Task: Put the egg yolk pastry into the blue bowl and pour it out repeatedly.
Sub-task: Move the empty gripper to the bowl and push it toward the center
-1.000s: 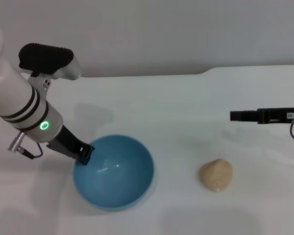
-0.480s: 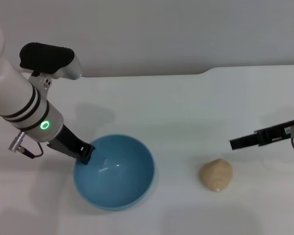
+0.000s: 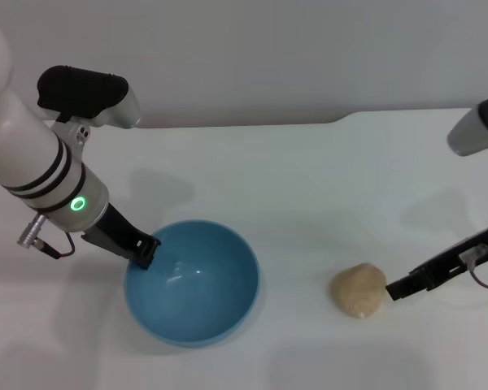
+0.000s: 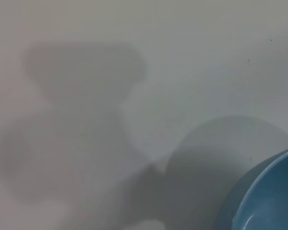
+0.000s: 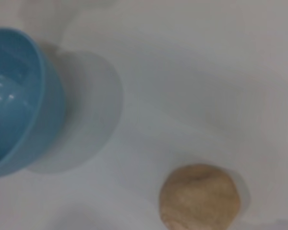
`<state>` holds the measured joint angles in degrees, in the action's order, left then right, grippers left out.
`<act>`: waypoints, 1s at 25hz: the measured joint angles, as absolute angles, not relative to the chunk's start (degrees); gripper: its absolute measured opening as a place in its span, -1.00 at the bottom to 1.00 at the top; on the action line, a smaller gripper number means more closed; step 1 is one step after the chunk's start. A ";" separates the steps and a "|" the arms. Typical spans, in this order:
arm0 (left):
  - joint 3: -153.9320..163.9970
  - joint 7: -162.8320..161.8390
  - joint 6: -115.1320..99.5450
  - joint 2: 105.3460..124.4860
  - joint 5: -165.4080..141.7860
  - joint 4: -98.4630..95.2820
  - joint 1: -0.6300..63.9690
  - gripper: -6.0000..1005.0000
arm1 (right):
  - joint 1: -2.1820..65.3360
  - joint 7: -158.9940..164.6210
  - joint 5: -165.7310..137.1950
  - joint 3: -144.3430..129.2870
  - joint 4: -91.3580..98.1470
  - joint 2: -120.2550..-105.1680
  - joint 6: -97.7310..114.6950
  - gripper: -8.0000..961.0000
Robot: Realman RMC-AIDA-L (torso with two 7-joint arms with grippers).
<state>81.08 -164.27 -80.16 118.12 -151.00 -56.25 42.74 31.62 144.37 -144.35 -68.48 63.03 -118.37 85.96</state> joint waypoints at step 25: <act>81.12 -164.26 -80.46 118.13 -151.00 -55.98 42.62 -0.99 | 35.12 149.59 -141.88 -77.94 53.99 -118.71 72.72 0.04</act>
<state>81.12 -164.26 -80.46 118.13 -151.00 -55.98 42.62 35.12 149.59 -141.88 -77.94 53.99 -118.71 72.72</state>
